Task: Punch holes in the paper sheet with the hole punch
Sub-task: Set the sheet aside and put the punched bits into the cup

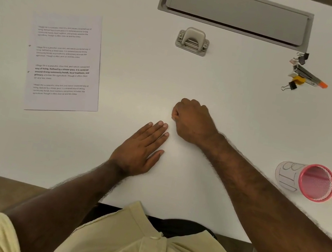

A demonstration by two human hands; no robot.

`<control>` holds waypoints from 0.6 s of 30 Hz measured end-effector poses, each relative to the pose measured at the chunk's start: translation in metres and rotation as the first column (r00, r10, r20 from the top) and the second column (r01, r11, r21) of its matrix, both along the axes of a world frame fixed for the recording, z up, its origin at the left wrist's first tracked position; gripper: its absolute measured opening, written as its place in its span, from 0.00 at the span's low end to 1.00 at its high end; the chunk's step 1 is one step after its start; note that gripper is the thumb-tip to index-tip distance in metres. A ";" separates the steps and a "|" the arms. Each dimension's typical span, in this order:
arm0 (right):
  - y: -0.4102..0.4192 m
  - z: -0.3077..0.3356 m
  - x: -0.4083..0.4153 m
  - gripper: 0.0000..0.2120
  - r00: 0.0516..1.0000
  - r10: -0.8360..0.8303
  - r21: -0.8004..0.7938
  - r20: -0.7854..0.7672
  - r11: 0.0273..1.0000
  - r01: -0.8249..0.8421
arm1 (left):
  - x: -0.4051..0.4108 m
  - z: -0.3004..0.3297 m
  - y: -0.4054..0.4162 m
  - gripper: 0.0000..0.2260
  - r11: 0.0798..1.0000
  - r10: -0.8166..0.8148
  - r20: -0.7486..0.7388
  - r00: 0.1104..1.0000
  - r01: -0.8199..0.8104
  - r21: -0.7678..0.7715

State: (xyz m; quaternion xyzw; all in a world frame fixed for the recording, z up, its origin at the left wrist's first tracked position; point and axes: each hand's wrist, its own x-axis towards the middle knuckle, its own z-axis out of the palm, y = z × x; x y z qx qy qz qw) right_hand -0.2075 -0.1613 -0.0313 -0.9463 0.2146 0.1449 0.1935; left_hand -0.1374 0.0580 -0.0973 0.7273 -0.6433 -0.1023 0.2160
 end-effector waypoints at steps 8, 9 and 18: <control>-0.010 0.011 -0.010 0.15 0.955 -0.294 0.241 0.047 0.931 0.275 | -0.001 0.004 -0.001 0.25 0.999 -0.018 0.034 0.999 0.017 0.035; -0.015 0.015 -0.013 0.17 0.921 -0.381 0.355 0.076 0.874 0.332 | -0.001 0.004 -0.001 0.26 0.999 -0.024 0.045 0.999 0.022 0.044; -0.029 0.046 -0.081 0.05 0.634 -0.770 0.690 0.066 0.494 0.529 | -0.023 0.009 -0.023 0.24 0.988 -0.138 0.089 0.986 0.131 0.082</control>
